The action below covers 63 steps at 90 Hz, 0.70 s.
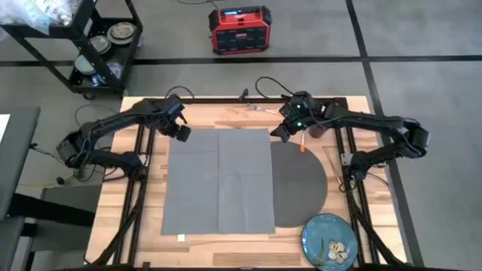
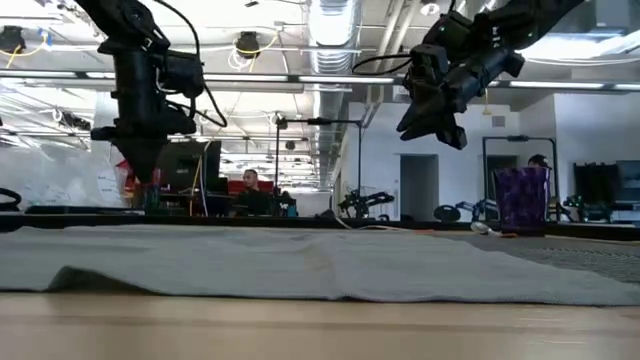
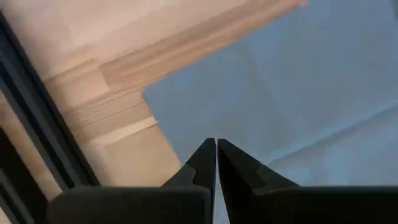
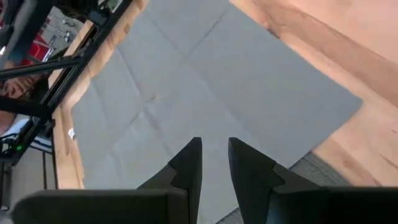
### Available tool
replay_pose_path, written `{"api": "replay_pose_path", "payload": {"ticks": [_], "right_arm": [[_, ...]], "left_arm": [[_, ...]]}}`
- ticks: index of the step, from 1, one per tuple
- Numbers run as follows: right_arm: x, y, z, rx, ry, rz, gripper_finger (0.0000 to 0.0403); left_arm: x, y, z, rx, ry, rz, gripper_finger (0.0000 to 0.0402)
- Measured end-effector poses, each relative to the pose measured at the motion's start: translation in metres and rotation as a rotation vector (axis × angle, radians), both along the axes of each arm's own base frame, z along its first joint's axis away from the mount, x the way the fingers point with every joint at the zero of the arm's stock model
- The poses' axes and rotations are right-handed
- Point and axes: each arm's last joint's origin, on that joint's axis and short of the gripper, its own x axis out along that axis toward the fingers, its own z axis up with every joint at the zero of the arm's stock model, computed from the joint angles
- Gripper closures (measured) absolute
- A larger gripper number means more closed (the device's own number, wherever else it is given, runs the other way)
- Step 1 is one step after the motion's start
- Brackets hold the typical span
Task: Set table place
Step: Fold the light gray table napkin on the table
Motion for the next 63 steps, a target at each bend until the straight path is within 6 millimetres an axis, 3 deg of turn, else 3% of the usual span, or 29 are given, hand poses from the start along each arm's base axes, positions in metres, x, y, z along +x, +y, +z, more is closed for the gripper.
{"api": "replay_pose_path", "payload": {"ticks": [16,42,63], "right_arm": [[0.0,-0.007,-0.004,0.007,0.009,-0.025,0.0335],[0.005,-0.012,0.001,-0.015,-0.074,-0.054,0.0335],[0.006,-0.013,0.003,-0.004,-0.094,-0.066,0.0335]], "left_arm": [[-0.013,0.011,-0.003,0.0,-0.005,0.055,0.0401],[-0.029,0.011,-0.051,-0.098,-0.018,0.101,0.0401],[-0.028,0.016,-0.056,0.013,-0.008,0.125,0.0401]]}}
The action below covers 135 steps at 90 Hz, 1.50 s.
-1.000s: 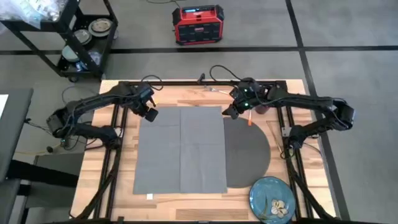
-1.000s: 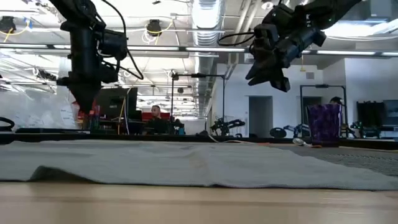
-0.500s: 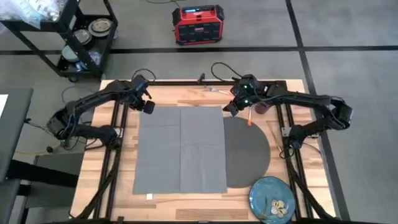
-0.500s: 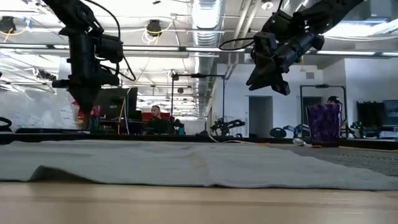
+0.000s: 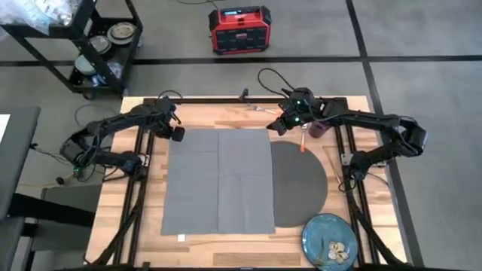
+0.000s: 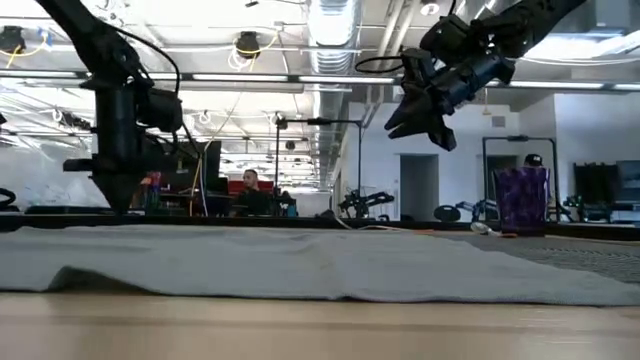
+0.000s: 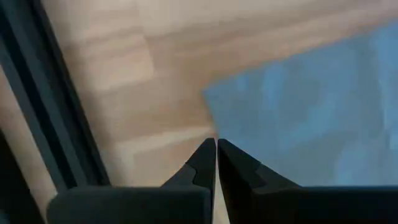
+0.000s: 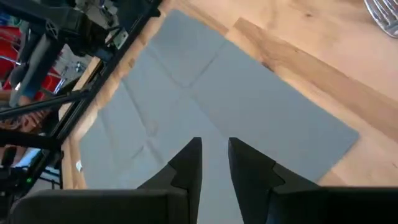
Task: Set table place
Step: Fold the light gray table napkin on the table
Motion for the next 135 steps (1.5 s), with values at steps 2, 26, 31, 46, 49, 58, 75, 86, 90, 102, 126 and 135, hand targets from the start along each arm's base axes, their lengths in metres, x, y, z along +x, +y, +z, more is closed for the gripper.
{"api": "replay_pose_path", "payload": {"ticks": [2,26,31,46,49,58,75,86,90,102,126,135], "right_arm": [[0.0,0.0,0.0,0.001,0.001,0.0,0.0335],[0.0,0.0,0.0,0.007,0.001,-0.004,0.0335],[0.0,0.0,0.0,0.008,0.001,-0.004,0.0335],[0.0,0.0,0.0,0.005,-0.003,-0.004,0.0335],[0.0,0.0,0.0,0.004,-0.005,-0.004,0.0335],[0.001,0.0,0.002,-0.015,-0.021,0.013,0.0335],[0.004,-0.002,0.007,-0.068,-0.078,0.039,0.0335],[0.006,-0.003,0.01,-0.09,-0.114,0.04,0.0335],[0.006,-0.003,0.011,-0.092,-0.119,0.04,0.0335],[0.006,-0.003,0.011,-0.092,-0.12,0.041,0.0335],[0.006,-0.002,0.011,-0.078,-0.129,0.064,0.0335],[0.006,-0.002,0.01,-0.075,-0.123,0.064,0.0335]], "left_arm": [[0.0,0.0,-0.001,0.007,-0.002,0.006,0.0401],[-0.002,0.004,-0.009,-0.014,0.011,0.067,0.0401],[-0.002,0.005,-0.009,-0.012,0.009,0.069,0.0401],[-0.001,0.004,-0.007,-0.04,-0.039,0.014,0.039],[0.0,0.003,-0.008,-0.057,-0.06,-0.007,0.0381],[0.0,0.001,-0.008,-0.095,-0.079,-0.066,0.0348],[-0.002,0.002,0.002,-0.159,-0.079,-0.128,0.0264],[-0.004,0.01,0.01,-0.134,-0.093,-0.102,0.0208],[-0.006,0.012,0.012,-0.126,-0.097,-0.087,0.019],[-0.009,0.013,0.012,-0.13,-0.101,-0.077,0.0155],[-0.008,0.014,0.012,-0.127,-0.105,-0.07,0.0153],[-0.008,0.014,0.012,-0.123,-0.111,-0.055,0.0154]]}}
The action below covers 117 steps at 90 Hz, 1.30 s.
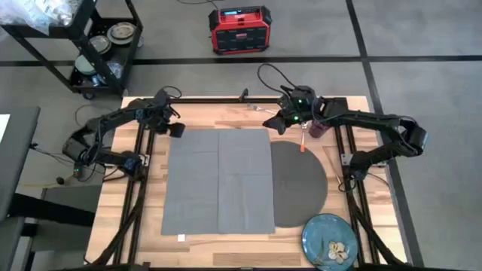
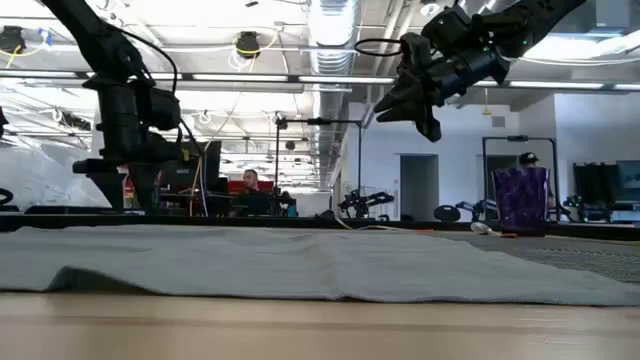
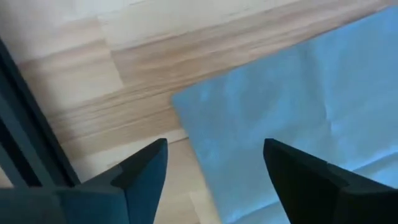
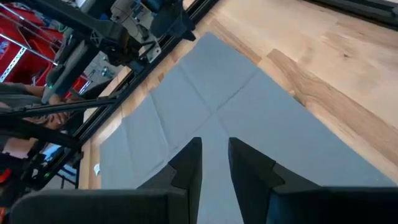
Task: Set table place
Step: Fold the light gray table napkin on the table
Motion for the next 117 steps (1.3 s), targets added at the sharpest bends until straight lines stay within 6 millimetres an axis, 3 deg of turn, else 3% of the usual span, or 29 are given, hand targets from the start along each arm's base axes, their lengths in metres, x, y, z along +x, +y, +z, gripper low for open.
{"api": "replay_pose_path", "payload": {"ticks": [22,54,81,102,117], "right_arm": [[-0.002,0.001,-0.012,0.048,0.091,0.001,0.0335],[0.024,-0.02,-0.072,0.181,0.186,-0.023,0.0335],[0.015,-0.038,-0.074,0.185,0.17,-0.087,0.0335],[0.012,-0.043,-0.073,0.2,0.162,-0.088,0.0335],[0.013,-0.041,-0.073,0.203,0.162,-0.083,0.0335]], "left_arm": [[0.0,0.001,-0.001,-0.012,-0.01,0.072,0.0154],[0.001,0.0,-0.001,-0.041,-0.035,0.113,0.0155],[0.001,-0.004,-0.003,-0.082,-0.037,0.138,0.0155],[-0.004,-0.012,-0.029,-0.062,-0.045,0.179,0.0155],[-0.005,-0.011,-0.035,-0.003,-0.046,0.241,0.0155]]}}
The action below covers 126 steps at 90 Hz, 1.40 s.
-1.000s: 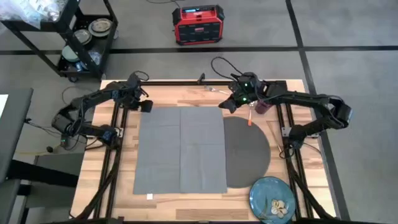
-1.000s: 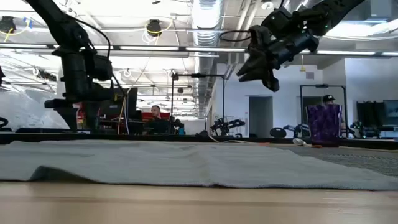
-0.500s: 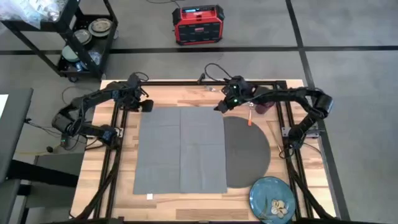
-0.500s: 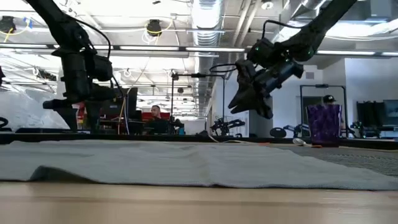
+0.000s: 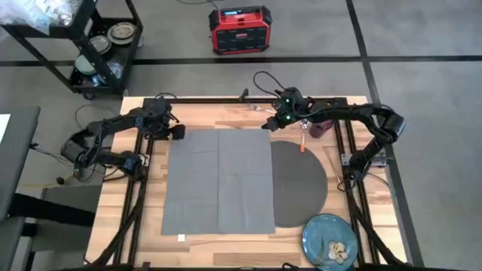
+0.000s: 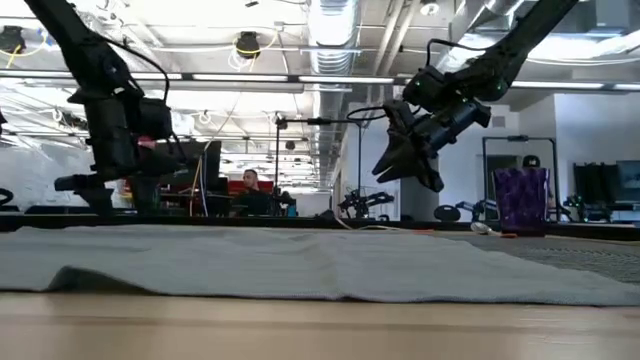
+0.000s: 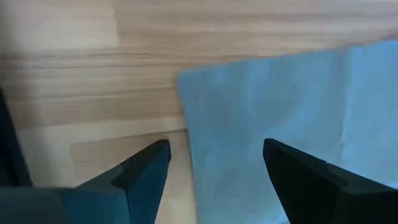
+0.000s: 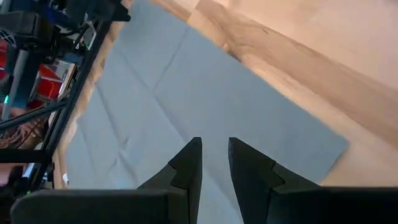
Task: Set table place
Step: Fold the light gray table napkin on the table
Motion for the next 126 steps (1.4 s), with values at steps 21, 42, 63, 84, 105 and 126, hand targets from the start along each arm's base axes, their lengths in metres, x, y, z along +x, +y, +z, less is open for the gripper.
{"api": "replay_pose_path", "payload": {"ticks": [21,42,63,84,105,126], "right_arm": [[0.0,0.0,0.0,0.002,0.001,0.002,0.0335],[0.0,0.0,0.0,0.009,0.0,-0.003,0.0335],[0.001,0.0,0.001,0.014,-0.016,-0.012,0.0335],[0.003,0.0,0.014,0.043,-0.106,0.003,0.0335],[-0.007,0.007,0.038,0.02,-0.14,0.008,0.0335],[-0.029,0.021,0.064,-0.004,-0.128,0.029,0.0335]], "left_arm": [[0.003,0.005,0.0,0.072,-0.002,-0.03,0.0161],[0.0,-0.001,-0.008,0.063,0.032,-0.043,0.0269],[-0.002,-0.004,-0.014,0.066,0.036,-0.062,0.0393],[0.002,-0.003,-0.005,0.082,-0.075,-0.082,0.0401],[0.002,-0.005,0.02,0.12,-0.124,-0.093,0.0401],[0.002,-0.014,0.05,0.175,-0.179,-0.065,0.0401]]}}
